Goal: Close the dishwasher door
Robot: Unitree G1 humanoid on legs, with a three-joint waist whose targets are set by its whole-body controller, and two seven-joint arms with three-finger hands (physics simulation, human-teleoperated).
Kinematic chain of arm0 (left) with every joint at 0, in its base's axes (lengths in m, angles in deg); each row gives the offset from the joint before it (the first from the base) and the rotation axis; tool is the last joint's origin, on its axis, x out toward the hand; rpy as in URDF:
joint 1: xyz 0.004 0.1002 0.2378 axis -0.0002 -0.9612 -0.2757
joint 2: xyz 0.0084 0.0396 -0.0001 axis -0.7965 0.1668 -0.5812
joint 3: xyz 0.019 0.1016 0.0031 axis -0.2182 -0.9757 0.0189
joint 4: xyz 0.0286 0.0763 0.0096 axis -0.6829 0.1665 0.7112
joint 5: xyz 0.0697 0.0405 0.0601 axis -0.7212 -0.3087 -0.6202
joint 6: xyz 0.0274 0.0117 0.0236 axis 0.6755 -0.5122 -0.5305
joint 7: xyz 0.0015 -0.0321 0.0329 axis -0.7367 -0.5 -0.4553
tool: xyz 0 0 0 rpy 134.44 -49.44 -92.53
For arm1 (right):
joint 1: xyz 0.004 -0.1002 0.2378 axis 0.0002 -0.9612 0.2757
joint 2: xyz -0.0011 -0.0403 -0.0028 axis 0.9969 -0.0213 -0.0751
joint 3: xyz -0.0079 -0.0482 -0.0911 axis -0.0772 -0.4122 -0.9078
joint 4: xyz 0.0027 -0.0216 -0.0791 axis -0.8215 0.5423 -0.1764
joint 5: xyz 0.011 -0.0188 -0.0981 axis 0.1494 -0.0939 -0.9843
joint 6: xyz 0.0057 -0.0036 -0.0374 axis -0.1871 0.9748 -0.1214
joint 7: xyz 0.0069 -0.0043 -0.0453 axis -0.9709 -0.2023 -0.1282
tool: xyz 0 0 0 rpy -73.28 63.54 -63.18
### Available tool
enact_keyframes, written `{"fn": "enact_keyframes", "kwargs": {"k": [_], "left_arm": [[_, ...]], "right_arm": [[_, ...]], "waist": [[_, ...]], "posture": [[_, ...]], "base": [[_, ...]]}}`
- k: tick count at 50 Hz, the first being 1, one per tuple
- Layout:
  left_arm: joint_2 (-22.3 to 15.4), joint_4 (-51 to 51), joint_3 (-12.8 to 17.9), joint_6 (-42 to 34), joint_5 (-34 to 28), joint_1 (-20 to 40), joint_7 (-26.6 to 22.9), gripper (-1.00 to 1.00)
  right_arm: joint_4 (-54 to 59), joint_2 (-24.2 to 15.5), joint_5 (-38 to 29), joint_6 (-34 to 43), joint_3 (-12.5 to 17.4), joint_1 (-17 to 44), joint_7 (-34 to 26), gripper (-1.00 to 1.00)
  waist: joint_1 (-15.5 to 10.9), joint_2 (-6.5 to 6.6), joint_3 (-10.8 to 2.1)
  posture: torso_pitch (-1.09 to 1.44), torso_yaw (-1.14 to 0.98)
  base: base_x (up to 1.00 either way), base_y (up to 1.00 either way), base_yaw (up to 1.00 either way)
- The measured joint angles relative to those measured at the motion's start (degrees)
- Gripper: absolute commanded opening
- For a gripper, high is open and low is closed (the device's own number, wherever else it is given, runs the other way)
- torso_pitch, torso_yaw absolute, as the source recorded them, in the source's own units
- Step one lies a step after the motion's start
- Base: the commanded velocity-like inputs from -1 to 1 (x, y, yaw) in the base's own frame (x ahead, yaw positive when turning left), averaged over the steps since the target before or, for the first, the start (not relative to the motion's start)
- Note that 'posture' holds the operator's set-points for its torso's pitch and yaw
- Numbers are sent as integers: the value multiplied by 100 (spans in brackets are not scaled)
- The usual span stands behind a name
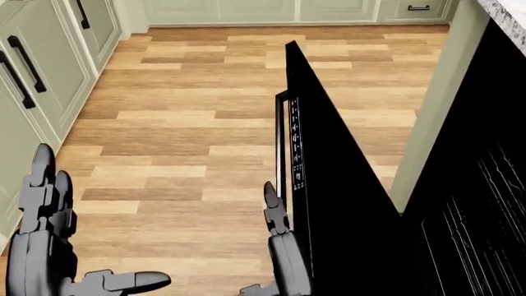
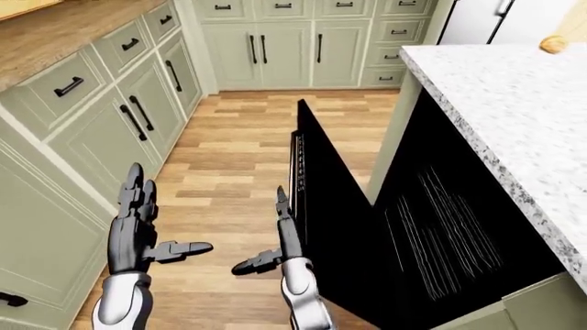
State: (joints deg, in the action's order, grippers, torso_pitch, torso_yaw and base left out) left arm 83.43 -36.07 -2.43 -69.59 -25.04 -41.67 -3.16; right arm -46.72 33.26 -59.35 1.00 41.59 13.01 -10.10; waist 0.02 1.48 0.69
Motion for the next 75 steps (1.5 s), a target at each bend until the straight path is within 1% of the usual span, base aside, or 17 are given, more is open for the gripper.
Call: {"fn": "enact_keyframes", "kwargs": {"k": [6,9,15,18,22,26,28,33,41,44,50,59,62,68,75], "left_arm": [[-1,-21,-4,-18,16,8,-10,100],[-4,-67,17,-41,31,5,-16,100],[1,-92,20,-59,37,-7,-22,100],[4,-89,14,-45,32,-11,-24,100],[8,-89,9,-39,22,-26,-17,100],[10,-72,-1,-45,18,-23,-17,100],[10,-73,-3,-52,20,-26,-21,100],[18,-152,7,-64,22,-73,-20,100],[-1,-150,53,-95,53,-18,-32,100],[0,-138,53,-96,46,-30,-24,100],[6,-187,41,-121,51,-44,-35,100],[11,-312,79,-166,80,-74,-50,100],[18,-289,34,-144,56,-91,-54,100],[15,-352,71,-183,76,-113,-78,100],[22,-380,69,-186,82,-115,-86,100]], "right_arm": [[1560,241,-116,-763,144,659,91,100],[2774,323,-121,-1268,337,1112,168,100],[4610,460,-213,-2263,646,1919,334,100],[5221,496,-264,-2555,811,2106,360,100],[5678,566,-394,-2657,939,2118,304,100],[5896,601,-596,-2630,1042,2080,199,100],[5951,591,-686,-2610,1142,2074,120,100],[6008,483,-812,-2452,1491,2017,-152,100],[6080,330,-791,-1887,2071,1851,-623,100],[6075,230,-760,-1756,2201,1781,-657,100],[6094,121,-857,-1609,2329,1696,-521,100],[6142,43,-968,-1564,2432,1691,-197,100],[6132,21,-949,-1532,2453,1700,-112,100],[6121,27,-966,-1495,2474,1690,233,100],[6134,49,-957,-1543,2498,1684,446,100]], "waist": [[20,35,-58],[28,59,-68],[34,82,-120],[28,86,-127],[27,79,-108],[24,69,-89],[19,65,-90],[12,52,-114],[-1,30,-112],[0,21,-104],[-6,3,-76],[-48,8,-23],[-63,5,-5],[-80,-15,9],[-93,-22,11]], "posture": [[0,0],[0,0],[0,0],[0,0],[0,0],[0,0],[0,0],[0,0],[0,0],[0,0],[0,0],[0,0],[0,0],[0,0],[0,0]], "base": [[0,0,0],[0,0,0],[0,0,0],[0,0,0],[0,0,0],[0,0,0],[0,0,0],[0,0,0],[0,0,0],[0,0,0],[0,0,0],[0,0,0],[0,0,0],[0,0,0],[0,0,0]]}}
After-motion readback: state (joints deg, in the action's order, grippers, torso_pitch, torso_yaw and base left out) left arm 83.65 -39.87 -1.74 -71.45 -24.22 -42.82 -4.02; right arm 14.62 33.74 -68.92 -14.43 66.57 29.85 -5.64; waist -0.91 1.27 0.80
